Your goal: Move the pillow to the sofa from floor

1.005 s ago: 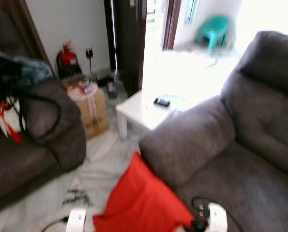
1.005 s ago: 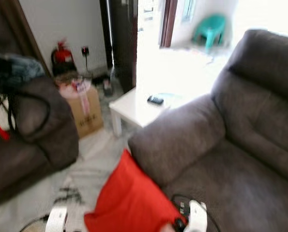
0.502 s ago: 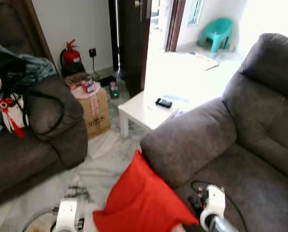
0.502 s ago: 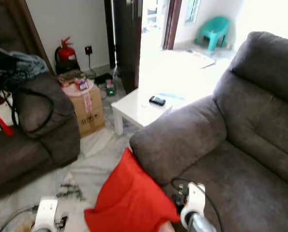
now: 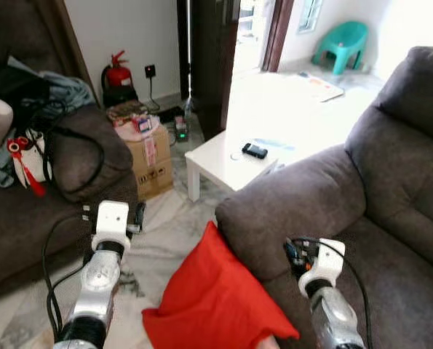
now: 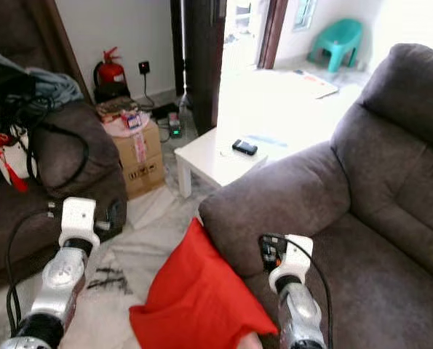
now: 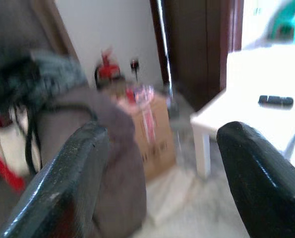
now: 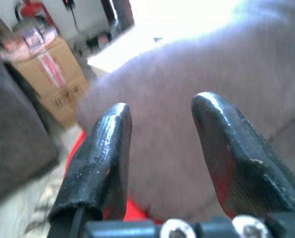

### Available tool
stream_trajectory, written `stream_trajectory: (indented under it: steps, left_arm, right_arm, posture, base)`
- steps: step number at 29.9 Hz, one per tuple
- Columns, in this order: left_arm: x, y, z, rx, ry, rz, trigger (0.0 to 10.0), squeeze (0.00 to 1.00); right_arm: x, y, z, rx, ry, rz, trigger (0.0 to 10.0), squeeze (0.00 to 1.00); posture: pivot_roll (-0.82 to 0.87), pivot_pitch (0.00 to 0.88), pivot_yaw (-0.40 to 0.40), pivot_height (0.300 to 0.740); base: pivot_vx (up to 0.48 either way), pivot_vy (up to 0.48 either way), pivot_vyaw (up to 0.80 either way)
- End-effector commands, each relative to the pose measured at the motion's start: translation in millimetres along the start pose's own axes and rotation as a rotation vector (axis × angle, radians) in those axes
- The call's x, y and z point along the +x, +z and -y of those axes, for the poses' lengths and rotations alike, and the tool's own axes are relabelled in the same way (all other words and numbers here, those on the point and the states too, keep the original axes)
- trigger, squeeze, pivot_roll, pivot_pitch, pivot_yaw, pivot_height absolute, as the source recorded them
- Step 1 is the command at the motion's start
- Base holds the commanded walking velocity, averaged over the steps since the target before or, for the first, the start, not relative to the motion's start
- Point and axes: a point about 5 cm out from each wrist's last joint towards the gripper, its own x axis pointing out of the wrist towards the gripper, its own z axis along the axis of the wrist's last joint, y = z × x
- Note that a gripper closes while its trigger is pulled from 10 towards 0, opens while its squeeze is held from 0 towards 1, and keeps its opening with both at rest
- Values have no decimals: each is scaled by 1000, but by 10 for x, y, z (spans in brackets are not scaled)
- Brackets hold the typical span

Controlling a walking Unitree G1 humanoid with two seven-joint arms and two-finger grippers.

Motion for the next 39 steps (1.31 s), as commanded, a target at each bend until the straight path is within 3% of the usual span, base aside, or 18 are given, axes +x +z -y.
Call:
stream_trajectory:
  steps: [1,4,11,15,21,31,39]
  left_arm:
    - [-29,20,47,-6,-22,10,10000,0]
    - [-88,145,86,18,-59,74,10000,0]
    - [-218,81,133,13,-65,34,10000,0]
    - [-225,110,147,5,-66,28,10000,0]
    - [-202,139,165,-2,-77,24,10000,0]
    - [-185,162,129,-6,-64,15,10000,0]
    - [-170,178,141,-10,-70,9,10000,0]
  right_arm:
    - [-47,40,60,4,-32,45,10000,0]
    - [-190,96,79,-18,-25,104,10000,0]
    - [-361,85,109,-61,-9,112,10000,0]
    - [-332,121,128,-40,-43,108,10000,0]
    - [-142,246,-60,-8,9,127,10000,0]
    - [-117,287,-20,-15,2,110,10000,0]
    - [-92,295,-75,0,33,96,10000,0]
  posture:
    - [44,0,-50,740]
    - [42,0,-47,740]
    - [37,0,-50,740]
    - [44,0,-51,740]
    - [56,0,-54,740]
    - [59,0,-55,740]
    - [59,0,-55,736]
  base:
    - [0,0,0]
    - [0,0,0]
    - [0,0,0]
    - [0,0,0]
    - [0,0,0]
    - [0,0,0]
    - [0,0,0]
